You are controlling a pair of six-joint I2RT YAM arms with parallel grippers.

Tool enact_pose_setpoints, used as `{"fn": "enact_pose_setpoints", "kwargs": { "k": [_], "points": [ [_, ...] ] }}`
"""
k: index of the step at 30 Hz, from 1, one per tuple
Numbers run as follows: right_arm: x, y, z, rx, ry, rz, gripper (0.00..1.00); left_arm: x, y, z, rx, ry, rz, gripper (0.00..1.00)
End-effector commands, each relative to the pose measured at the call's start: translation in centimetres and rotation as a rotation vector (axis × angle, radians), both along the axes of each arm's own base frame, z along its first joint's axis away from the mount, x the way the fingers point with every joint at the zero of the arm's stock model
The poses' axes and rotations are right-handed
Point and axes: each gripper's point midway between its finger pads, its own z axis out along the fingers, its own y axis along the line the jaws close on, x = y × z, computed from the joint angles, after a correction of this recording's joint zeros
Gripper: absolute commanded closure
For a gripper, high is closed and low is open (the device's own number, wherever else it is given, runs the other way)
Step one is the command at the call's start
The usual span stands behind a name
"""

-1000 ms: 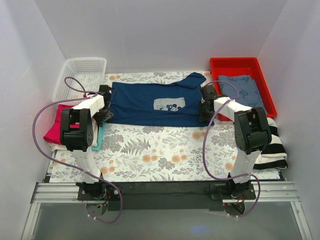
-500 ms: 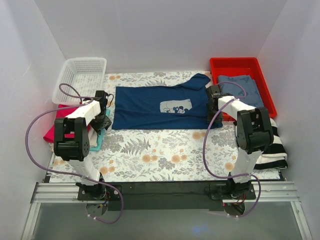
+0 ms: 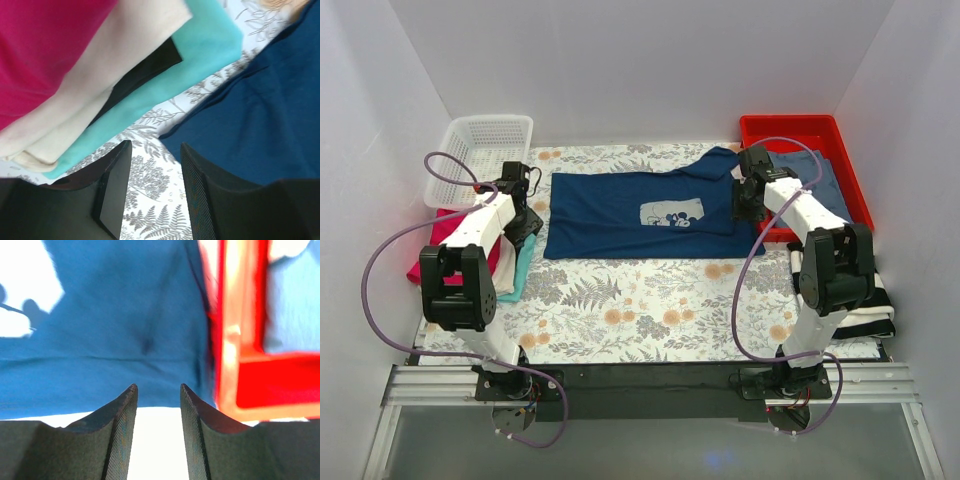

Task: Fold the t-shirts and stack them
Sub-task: Fold the flattened tshirt in 1/3 of the way

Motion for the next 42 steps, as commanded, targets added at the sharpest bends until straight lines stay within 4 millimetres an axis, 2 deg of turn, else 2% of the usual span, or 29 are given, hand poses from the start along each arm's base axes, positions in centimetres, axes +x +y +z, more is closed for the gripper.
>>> {"fn": "enact_pose_setpoints", "kwargs": {
  "k": [1,8,20,28,31,34,37,38,42],
  "points": [
    [2.1,2.0,0.7,0.089,-0.029,0.04,0.53,2.0,-0.6,1.1,-0.037,-0.06,-0.013,0.58],
    [2.9,2.6,-1.3,0.115,-0.006,0.032,0.53,2.7,-0.8,0.7,-0.044,-0.066,-0.027,0.58],
    [2.9,2.8,-3.9,0.116,0.036,0.039,0.55,2.2,-0.7,-0.5,-0.037,-0.036,-0.028,0.58],
    [1.2,2.9,-5.3,0.132,0.091,0.036,0.61,1.8,-0.4,-0.8,-0.021,-0.022,-0.024,0.59],
    [1.3,3.1,-5.5,0.14,0.096,0.038,0.64,1.6,-0.3,-0.9,-0.02,-0.016,-0.024,0.59],
    [1.3,3.6,-5.6,0.165,0.105,0.047,0.7,1.5,-0.3,-0.9,-0.015,-0.014,-0.025,0.59],
    [1.4,3.9,-5.5,0.177,0.103,0.054,0.89,1.6,-0.2,-0.7,-0.01,-0.019,-0.025,0.59],
    [1.6,4.0,-5.2,0.179,0.096,0.055,0.98,1.5,-0.1,-0.7,-0.009,-0.017,-0.023,0.59],
    [2.8,4.1,-3.8,0.179,0.05,0.058,0.99,1.6,-0.1,-0.6,-0.004,-0.024,-0.024,0.59]
  ]
}}
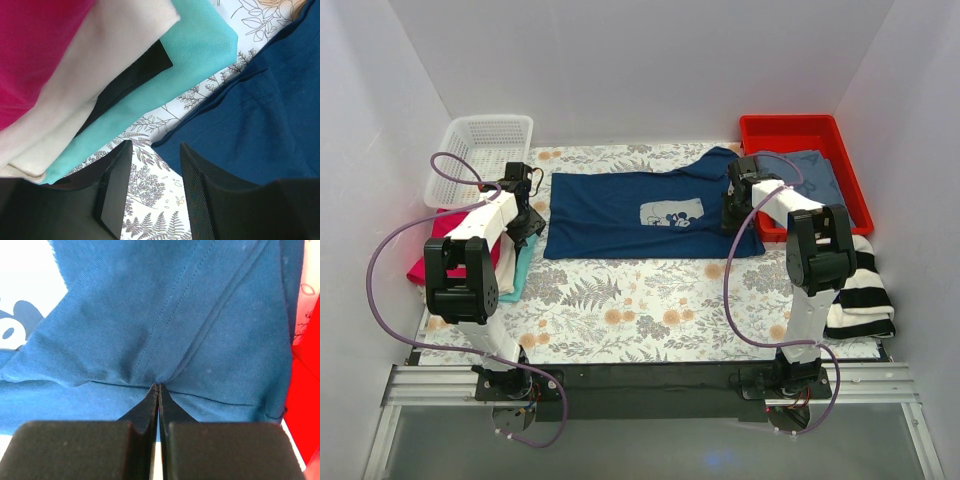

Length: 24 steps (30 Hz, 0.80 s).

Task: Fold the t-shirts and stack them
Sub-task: Fold the flattened tshirt in 1/3 of the way

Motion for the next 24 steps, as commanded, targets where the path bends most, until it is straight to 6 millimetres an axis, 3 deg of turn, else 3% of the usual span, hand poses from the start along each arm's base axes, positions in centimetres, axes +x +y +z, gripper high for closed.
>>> {"fn": "enact_pose_setpoints", "kwargs": {
  "k": [1,7,24],
  "points": [
    [2.1,0.7,2.3,0.034,-0.075,0.011,0.99,0.0,0.6,0.5,0.024,-0.017,0.006,0.59],
    [5.0,1.8,4.9,0.052,-0.16,0.039,0.99,0.2,0.7,0.7,0.029,-0.026,0.007,0.59],
    [13.0,6.0,7.0,0.15,-0.289,0.097,0.99,1.4,0.8,0.9,0.039,-0.027,-0.004,0.6]
  ]
}}
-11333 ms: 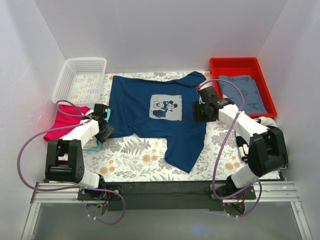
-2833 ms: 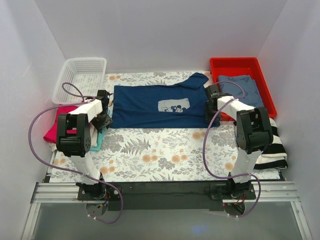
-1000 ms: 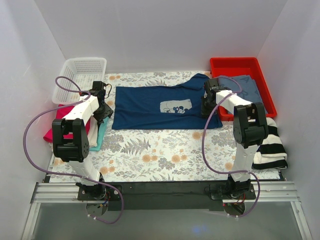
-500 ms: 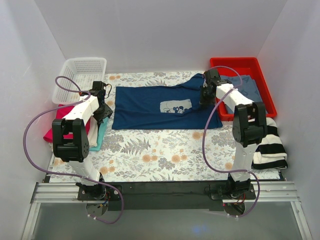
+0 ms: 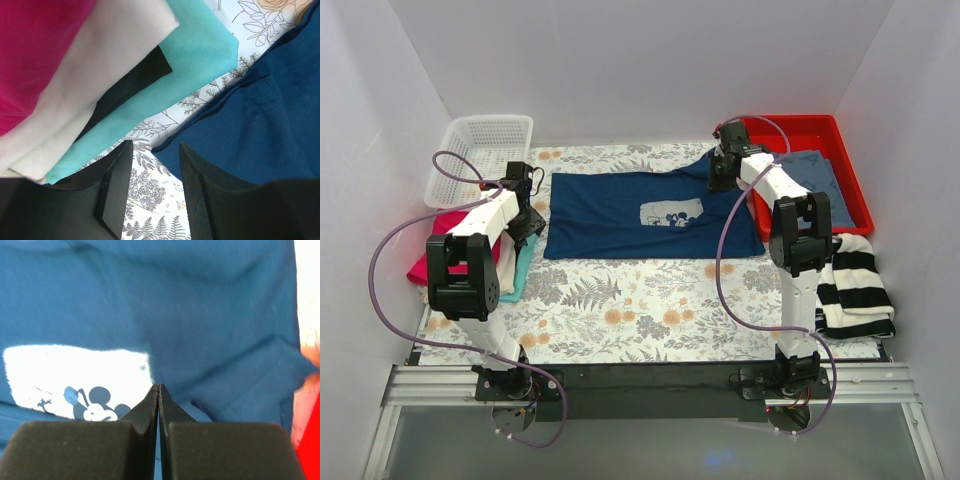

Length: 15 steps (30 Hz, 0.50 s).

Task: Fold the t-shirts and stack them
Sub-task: Fold the flattened tshirt in 1/3 of the way

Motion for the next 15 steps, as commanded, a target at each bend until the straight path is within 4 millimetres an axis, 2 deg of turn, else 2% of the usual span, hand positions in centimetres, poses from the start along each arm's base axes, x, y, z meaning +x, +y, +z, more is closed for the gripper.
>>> {"fn": "enact_pose_setpoints", "kwargs": {
  "k": [1,4,6,9,15],
  "points": [
    [2.1,1.7,2.6,0.05,-0.079,0.038,0.99,1.1,0.6,1.3,0.028,-0.038,0.003,0.6],
    [1.9,1.6,2.8,0.047,-0.074,0.036,0.99,1.2,0.7,1.4,0.032,-0.039,0.003,0.6],
    [1.4,1.0,3.1,0.023,-0.075,0.023,0.89,1.1,0.7,1.2,0.034,-0.033,0.002,0.6],
    [0.3,-0.6,2.4,-0.044,-0.051,-0.014,0.73,1.0,0.7,1.1,0.033,-0.03,0.005,0.6],
    [-1.6,-2.2,0.7,-0.118,0.002,-0.042,0.69,0.8,0.6,0.4,0.027,-0.017,0.001,0.6]
  ]
}}
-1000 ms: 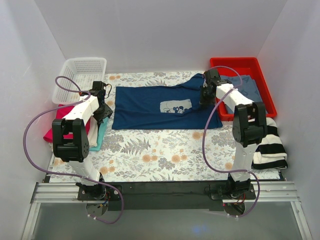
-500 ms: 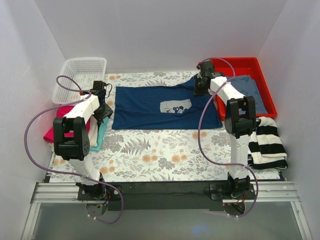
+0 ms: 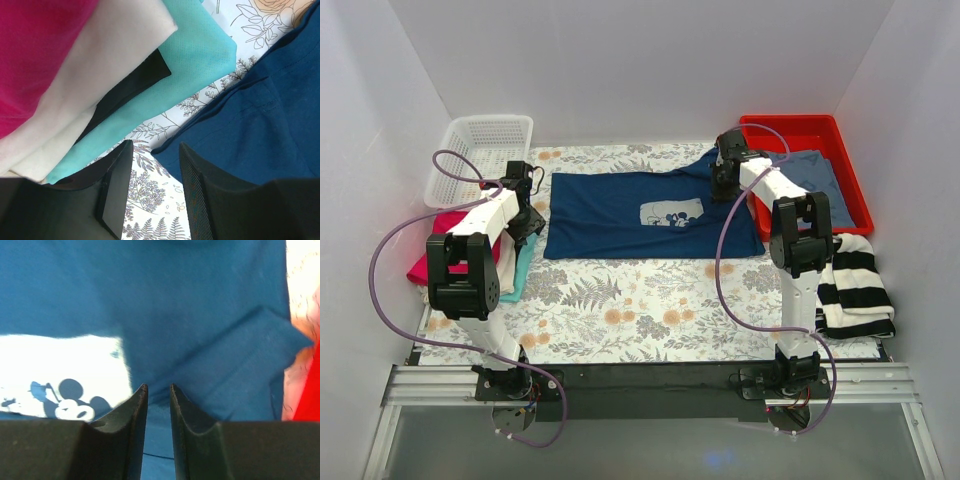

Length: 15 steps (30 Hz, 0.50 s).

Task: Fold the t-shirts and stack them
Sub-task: Fold the flattened tshirt in 1/3 of the way

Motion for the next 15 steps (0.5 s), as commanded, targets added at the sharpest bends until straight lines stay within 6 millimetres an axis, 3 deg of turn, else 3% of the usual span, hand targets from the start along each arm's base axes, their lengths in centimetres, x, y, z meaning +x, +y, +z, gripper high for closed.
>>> {"fn": "enact_pose_setpoints", "kwargs": {
  "k": [1,9,15],
  "points": [
    [-0.5,-1.2,2.2,-0.054,-0.037,-0.019,0.69,0.5,0.4,0.2,0.018,-0.015,0.001,0.6],
    [-0.4,-1.7,1.1,-0.09,-0.008,-0.022,0.66,0.4,0.3,-0.5,0.011,-0.003,-0.006,0.6],
    [-1.5,-1.8,-0.2,-0.096,0.044,-0.018,0.67,0.4,0.4,-0.7,0.015,-0.001,-0.007,0.6]
  ]
}}
